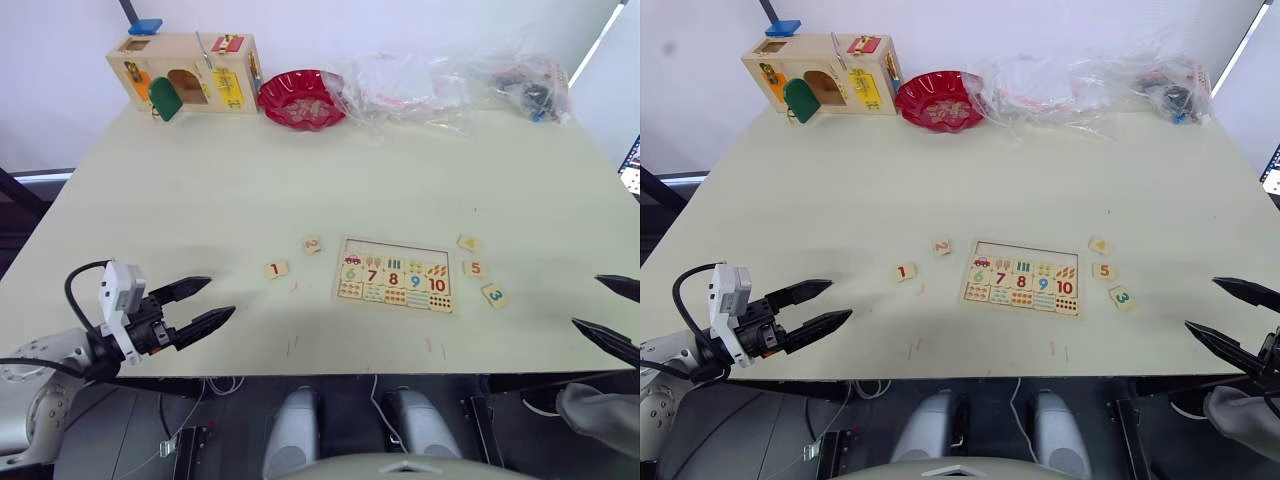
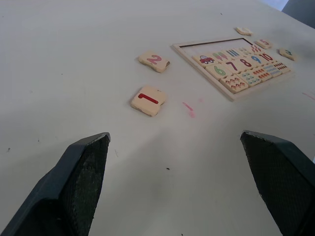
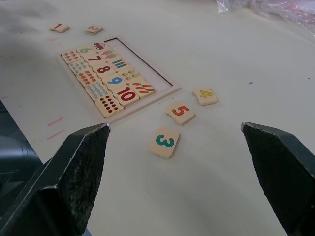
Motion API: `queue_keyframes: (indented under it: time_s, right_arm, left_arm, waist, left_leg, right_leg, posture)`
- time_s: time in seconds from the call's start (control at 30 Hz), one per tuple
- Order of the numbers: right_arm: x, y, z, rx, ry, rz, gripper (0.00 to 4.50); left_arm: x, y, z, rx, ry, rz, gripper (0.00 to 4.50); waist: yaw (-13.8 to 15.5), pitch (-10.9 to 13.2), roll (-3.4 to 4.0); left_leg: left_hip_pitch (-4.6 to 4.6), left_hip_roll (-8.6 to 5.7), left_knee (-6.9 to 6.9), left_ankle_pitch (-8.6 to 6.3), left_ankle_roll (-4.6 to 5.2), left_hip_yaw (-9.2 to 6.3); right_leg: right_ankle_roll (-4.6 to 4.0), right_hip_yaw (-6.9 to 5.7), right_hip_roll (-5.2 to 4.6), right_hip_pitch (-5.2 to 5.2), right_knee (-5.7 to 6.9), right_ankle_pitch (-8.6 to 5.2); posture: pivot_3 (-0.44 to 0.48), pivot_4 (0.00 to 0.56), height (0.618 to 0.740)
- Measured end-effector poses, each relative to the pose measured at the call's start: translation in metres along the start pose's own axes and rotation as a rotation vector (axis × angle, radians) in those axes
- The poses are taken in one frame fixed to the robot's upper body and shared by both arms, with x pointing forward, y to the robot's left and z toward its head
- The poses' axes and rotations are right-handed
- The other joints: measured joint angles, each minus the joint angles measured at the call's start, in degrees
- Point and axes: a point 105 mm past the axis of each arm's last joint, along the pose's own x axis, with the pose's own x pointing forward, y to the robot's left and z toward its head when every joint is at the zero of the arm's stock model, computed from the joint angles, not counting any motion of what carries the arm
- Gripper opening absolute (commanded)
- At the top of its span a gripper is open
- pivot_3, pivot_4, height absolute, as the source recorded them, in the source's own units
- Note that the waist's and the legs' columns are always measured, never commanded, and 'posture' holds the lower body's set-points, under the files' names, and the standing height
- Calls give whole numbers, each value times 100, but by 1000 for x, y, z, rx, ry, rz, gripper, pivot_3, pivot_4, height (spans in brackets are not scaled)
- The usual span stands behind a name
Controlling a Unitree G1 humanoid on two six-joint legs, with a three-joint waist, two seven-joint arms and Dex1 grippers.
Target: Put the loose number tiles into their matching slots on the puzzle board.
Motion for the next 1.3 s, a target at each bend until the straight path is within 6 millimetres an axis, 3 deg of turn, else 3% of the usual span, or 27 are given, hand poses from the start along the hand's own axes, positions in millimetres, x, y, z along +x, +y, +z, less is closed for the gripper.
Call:
queue_keyframes:
  time_s: [0.1, 0.2, 0.4, 0.63, 0.7, 0.77, 0.8, 0.83, 0.9, 1.1, 1.3]
  right_arm:
    - [1, 0, 1, -3, -4, 1, 4500]
    - [13, 2, 16, -40, -62, 46, 4500]
    - [36, 23, 40, -105, -110, 227, 4500]
    - [37, 35, 53, -96, -94, 346, 4500]
    - [36, 35, 53, -94, -93, 346, 4500]
    - [31, 36, 49, -75, -90, 332, 4500]
    - [31, 36, 48, -75, -90, 331, 4500]
    - [28, 36, 46, -72, -86, 317, 4500]
    - [27, 35, 44, -71, -88, 304, 4500]
    - [25, 36, 38, -71, -89, 271, 4500]
    - [25, 35, 35, -74, -86, 253, 4500]
  left_arm:
    - [1, 0, 3, 10, 1, -6, 4482]
    - [4, 5, 22, 124, 5, -25, 4482]
    - [17, 11, 36, 221, 105, -64, 4482]
    - [35, 19, 58, 318, 259, -122, 4482]
    - [36, 20, 57, 322, 265, -124, 4482]
    - [53, 33, 44, 334, 328, -134, 3935]
    - [54, 34, 43, 331, 330, -135, 3935]
    - [59, 36, 37, 329, 349, -150, 3345]
    - [65, 40, 33, 340, 362, -159, 2745]
    - [94, 39, 22, 373, 376, -214, 2745]
    - [109, 37, 21, 412, 392, -250, 2745]
  waist:
    - [3, 0, 0]
    - [2, 1, 0]
    - [4, 6, 1]
    - [57, 11, -3]
    - [59, 11, -3]
    - [96, 15, -6]
    - [96, 15, -6]
    - [97, 15, -7]
    - [119, 14, -7]
    - [133, 15, -8]
    - [119, 15, -8]
  left_leg:
    - [0, 0, 0, 0, 0, -1]
    - [1, 0, 0, 0, 0, -1]
    - [-4, -4, -8, -1, 3, 7]
    - [-2, -5, -7, -1, 3, 13]
    - [-3, -7, -7, -1, 3, 14]
    - [-4, -18, -5, -1, 3, 21]
    - [-4, -18, -5, -1, 3, 21]
    - [-4, -16, -3, -1, 3, 22]
    - [-4, -17, 1, -1, 3, 19]
    - [-9, -22, 10, -1, 3, 14]
    - [-8, -21, 11, -1, 3, 13]
  right_leg:
    - [0, -1, 0, 0, 0, 0]
    - [1, -1, 2, -1, 0, 0]
    - [-10, 0, 3, -2, -9, 6]
    - [-3, -9, 5, 3, -8, 2]
    - [-3, -10, 5, 3, -8, 2]
    - [-5, -11, 16, 5, -8, 3]
    - [-5, -11, 16, 5, -8, 3]
    - [-4, -10, 16, 5, -6, 3]
    - [-2, -12, 19, 7, -5, 2]
    - [-5, -14, 19, 12, -4, 4]
    - [-6, -13, 21, 12, 0, 4]
  posture:
    - [0, 150, 740]
    - [0, 150, 740]
    - [0, 150, 740]
    - [0, 150, 740]
    - [0, 150, 740]
    - [0, 150, 740]
    - [0, 150, 740]
    - [0, 150, 740]
    - [0, 150, 740]
    - [0, 150, 740]
    - [0, 150, 740]
